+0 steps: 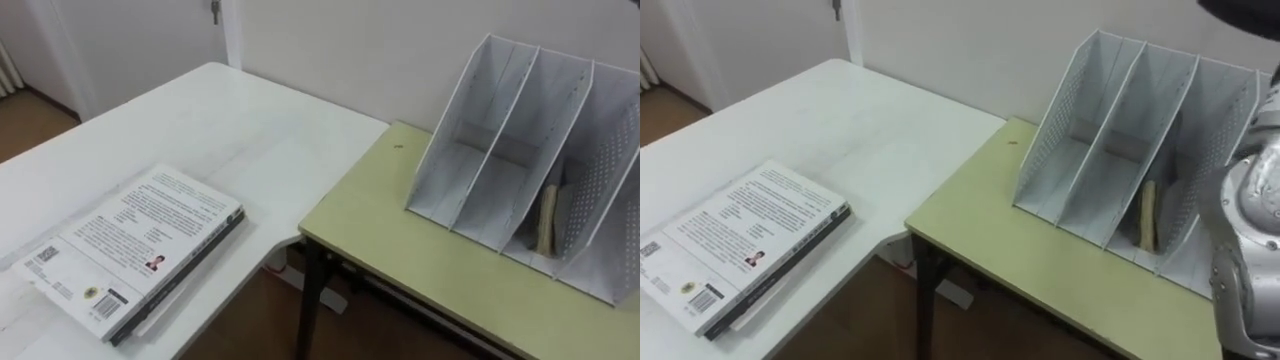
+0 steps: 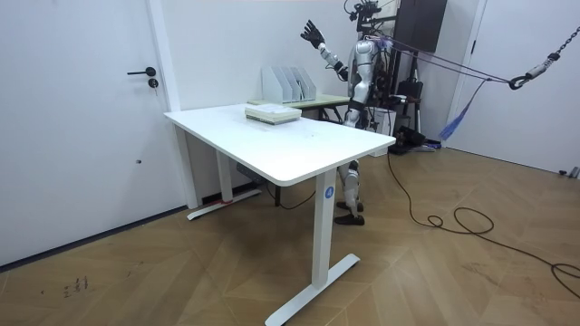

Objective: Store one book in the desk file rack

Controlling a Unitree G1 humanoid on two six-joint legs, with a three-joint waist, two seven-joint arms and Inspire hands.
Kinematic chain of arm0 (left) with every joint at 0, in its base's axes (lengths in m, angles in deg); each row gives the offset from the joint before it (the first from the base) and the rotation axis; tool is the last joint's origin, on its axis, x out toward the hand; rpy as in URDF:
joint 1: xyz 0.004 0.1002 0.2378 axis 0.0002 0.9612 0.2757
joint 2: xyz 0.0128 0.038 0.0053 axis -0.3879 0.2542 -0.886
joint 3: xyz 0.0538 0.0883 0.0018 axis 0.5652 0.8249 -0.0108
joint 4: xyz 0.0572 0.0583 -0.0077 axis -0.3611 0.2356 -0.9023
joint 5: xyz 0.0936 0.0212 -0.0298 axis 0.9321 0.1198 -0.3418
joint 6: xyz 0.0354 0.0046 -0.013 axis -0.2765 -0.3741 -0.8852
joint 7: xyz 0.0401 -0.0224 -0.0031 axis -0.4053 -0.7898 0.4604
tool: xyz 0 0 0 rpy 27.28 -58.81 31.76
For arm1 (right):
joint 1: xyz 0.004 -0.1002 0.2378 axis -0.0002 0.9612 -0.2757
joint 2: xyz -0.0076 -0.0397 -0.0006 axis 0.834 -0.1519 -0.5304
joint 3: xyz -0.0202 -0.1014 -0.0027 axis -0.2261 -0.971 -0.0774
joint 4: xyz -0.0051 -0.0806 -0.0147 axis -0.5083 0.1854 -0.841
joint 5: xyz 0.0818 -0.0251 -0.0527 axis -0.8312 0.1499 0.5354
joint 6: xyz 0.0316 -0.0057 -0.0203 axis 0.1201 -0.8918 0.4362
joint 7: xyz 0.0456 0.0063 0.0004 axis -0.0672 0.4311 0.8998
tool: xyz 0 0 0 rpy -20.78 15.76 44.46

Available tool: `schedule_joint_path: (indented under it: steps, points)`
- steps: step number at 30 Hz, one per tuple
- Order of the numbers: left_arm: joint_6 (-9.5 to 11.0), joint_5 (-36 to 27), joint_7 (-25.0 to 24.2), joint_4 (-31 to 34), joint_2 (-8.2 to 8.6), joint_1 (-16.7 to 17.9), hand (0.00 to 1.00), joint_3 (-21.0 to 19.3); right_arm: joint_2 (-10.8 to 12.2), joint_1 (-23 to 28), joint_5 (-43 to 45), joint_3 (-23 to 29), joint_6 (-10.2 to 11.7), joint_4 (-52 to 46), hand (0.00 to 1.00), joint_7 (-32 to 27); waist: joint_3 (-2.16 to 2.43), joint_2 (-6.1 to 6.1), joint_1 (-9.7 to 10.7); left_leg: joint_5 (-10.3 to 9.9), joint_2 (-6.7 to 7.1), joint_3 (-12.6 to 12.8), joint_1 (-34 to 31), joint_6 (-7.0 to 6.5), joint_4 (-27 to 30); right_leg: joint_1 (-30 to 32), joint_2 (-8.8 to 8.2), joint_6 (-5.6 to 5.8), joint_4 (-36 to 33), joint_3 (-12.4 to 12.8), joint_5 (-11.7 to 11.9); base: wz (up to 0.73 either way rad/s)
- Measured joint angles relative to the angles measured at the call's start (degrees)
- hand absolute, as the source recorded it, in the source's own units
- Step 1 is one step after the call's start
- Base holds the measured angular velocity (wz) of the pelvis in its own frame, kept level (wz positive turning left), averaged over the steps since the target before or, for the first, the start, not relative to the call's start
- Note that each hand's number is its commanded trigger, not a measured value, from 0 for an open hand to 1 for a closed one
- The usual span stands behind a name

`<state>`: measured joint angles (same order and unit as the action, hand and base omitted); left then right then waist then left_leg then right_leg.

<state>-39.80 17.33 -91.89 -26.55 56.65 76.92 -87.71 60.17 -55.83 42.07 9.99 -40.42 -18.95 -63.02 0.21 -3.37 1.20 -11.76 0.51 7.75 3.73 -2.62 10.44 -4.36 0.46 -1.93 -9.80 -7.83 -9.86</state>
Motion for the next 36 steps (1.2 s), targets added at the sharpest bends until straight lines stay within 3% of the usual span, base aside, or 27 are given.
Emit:
schedule_joint_path:
  steps: [6, 10, 16, 22, 25, 28, 33, 36]
  points:
    - [0.0, -1.0, -0.7, 0.1, -0.12, 0.0, 0.00, 0.1, 0.0, 4.6, -9.5, -5.3, -0.8, -2.3, 0.00, 18.3, 0.02, -0.24, -0.2, 0.0, -0.18, 0.1, -0.1, 0.01, -0.2, 0.3, -0.32, -0.04, -0.1, -0.1, 0.0, 0.00]
    - [-0.5, -1.2, -1.5, 0.2, -0.23, -0.4, 0.00, 0.1, -0.5, 10.2, -12.7, -10.0, -3.8, -2.0, 0.00, 31.4, 0.09, -0.49, -0.5, 0.0, -0.26, 0.2, -0.1, 0.04, -0.7, 0.6, -0.26, -0.04, 0.0, -0.1, 0.0, -0.02]
    - [-1.8, -1.2, -2.7, 0.1, -1.53, -1.5, 0.00, 1.6, -1.3, 13.6, -10.4, -15.4, -8.4, 0.5, 0.00, 48.4, -0.17, -1.37, -1.9, 0.0, -0.22, 0.0, -0.2, 0.04, -0.7, 0.5, -0.29, -0.04, 0.0, -0.4, 0.0, 0.01]
    - [-3.0, -2.1, -4.2, 0.0, -3.13, -4.0, 0.00, 4.5, -2.4, 15.5, -5.3, -21.8, -9.3, 5.9, 0.00, 62.2, -0.25, -2.58, -4.9, 0.0, -0.28, 0.1, -0.1, 0.05, -0.7, 0.6, -0.29, -0.06, 0.0, -0.2, 0.0, 0.00]
    - [-3.8, -2.2, -4.9, -1.0, -3.14, -5.1, 0.00, 4.5, -2.4, 18.5, 1.4, -24.4, -9.6, 10.5, 0.00, 67.6, -0.22, -2.80, -6.5, 0.0, -0.16, 0.0, -0.1, 0.03, -0.7, 0.5, -0.39, -0.04, 0.0, -0.2, 0.1, 0.02]
    - [-4.2, -2.2, -5.2, -0.7, -3.30, -5.4, 0.00, 5.6, -2.4, 19.9, 6.9, -26.7, -11.1, 15.6, 0.00, 71.2, -0.34, -2.64, -6.9, 0.0, -0.08, -0.3, -0.3, -0.01, -0.6, 0.5, -0.48, -0.04, 0.0, -0.5, 0.1, 0.05]
    - [-4.2, -2.1, -5.0, -0.8, -3.57, -6.1, 0.00, 6.8, -2.2, 21.8, 10.5, -27.3, -11.3, 27.3, 0.00, 73.2, -0.43, -2.31, -6.9, 0.0, -0.11, -1.0, -0.5, 0.00, -0.2, 0.3, -0.57, -0.04, 0.0, -1.6, 0.1, 0.07]
    - [-4.3, -2.0, -4.9, -0.8, -3.31, -6.3, 0.00, 6.7, -1.8, 23.5, 13.4, -27.0, -11.7, 32.0, 0.00, 73.4, -0.77, -1.81, -7.0, 0.0, -0.11, -0.9, -0.9, 0.00, -0.1, 0.5, -0.58, -0.04, 0.0, -1.7, 0.1, 0.00]
